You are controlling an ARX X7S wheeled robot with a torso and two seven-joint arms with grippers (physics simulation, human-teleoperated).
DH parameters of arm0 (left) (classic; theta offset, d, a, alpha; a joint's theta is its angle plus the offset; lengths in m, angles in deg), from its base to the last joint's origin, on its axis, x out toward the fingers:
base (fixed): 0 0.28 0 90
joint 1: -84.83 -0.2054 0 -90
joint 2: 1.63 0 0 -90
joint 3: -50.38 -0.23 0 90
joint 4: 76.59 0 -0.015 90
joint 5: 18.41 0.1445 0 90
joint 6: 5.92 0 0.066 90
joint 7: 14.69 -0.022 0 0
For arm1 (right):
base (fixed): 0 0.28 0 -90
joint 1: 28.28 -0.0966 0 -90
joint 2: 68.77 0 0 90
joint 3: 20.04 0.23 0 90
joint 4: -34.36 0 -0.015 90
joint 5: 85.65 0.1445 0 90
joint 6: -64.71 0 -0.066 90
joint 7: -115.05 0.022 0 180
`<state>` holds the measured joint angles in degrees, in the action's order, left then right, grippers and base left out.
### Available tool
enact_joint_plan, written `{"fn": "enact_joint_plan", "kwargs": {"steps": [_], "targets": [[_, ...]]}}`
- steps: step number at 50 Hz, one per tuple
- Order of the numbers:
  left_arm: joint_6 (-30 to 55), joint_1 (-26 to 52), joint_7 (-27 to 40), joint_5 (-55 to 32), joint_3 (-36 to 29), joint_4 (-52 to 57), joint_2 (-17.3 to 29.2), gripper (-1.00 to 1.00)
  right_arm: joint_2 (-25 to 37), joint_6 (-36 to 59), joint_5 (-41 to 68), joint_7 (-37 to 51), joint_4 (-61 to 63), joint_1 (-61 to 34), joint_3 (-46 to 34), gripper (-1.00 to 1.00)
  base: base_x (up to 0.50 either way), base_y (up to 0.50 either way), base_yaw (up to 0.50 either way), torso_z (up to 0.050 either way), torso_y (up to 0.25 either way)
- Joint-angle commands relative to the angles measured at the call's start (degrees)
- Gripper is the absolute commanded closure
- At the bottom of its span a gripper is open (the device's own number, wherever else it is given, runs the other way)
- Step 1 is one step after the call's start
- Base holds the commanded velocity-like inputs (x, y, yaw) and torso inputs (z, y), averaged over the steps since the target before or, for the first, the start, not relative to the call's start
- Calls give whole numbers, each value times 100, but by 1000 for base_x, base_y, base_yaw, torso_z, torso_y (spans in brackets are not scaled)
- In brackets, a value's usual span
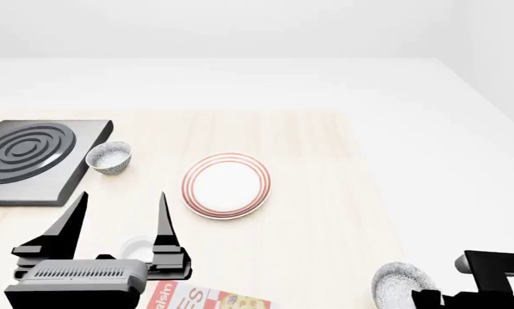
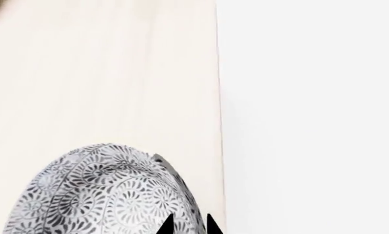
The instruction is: Pick the akita bowl next to the cookies box and place it on the plate.
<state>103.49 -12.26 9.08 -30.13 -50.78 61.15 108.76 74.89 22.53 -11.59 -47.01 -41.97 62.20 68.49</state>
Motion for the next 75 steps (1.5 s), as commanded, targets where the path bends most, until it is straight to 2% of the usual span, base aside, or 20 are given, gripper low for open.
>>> {"fn": "enact_joint_plan", "kwargs": {"steps": [1,11,27,31,35,45,54,66,73,75], "targets": [[-25,-5,24,-18,-9,-7,26,-100,-11,-35,-1,-60,-8,66,-30,100,0,0,0,0,0],[-47,-15,47,-49,-8,-6,45,-100,47,45,92,-28,73,-31,-27,100,0,0,0,0,0],[6,5,100,-136,30,65,83,-100,536,418,868,460,708,-537,322,100,0,0,0,0,0],[9,5,114,-140,27,72,91,-100,564,574,1137,624,799,-973,257,100,0,0,0,0,0],[-15,19,117,-137,11,21,89,-100,413,776,1269,747,717,-1844,-16,100,0,0,0,0,0],[-52,26,123,-155,-10,-26,101,-100,-553,1468,1260,1039,-201,-4529,-993,100,0,0,0,0,0],[-164,60,100,-155,-48,-188,91,-100,-1769,1613,254,627,-1558,-6529,-1959,100,0,0,0,0,0],[-138,64,123,-158,-105,-167,111,-100,-3159,1122,-1085,-381,-3639,-8136,-3013,100,0,0,0,0,0],[-134,47,148,-221,-46,-117,137,-100,-3925,426,-1824,-1113,-5197,-8719,-3524,100,0,0,0,0,0],[-111,38,166,-232,-34,-61,148,-100,-4277,39,-2102,-1454,-5989,-8944,-3689,100,0,0,0,0,0]]}}
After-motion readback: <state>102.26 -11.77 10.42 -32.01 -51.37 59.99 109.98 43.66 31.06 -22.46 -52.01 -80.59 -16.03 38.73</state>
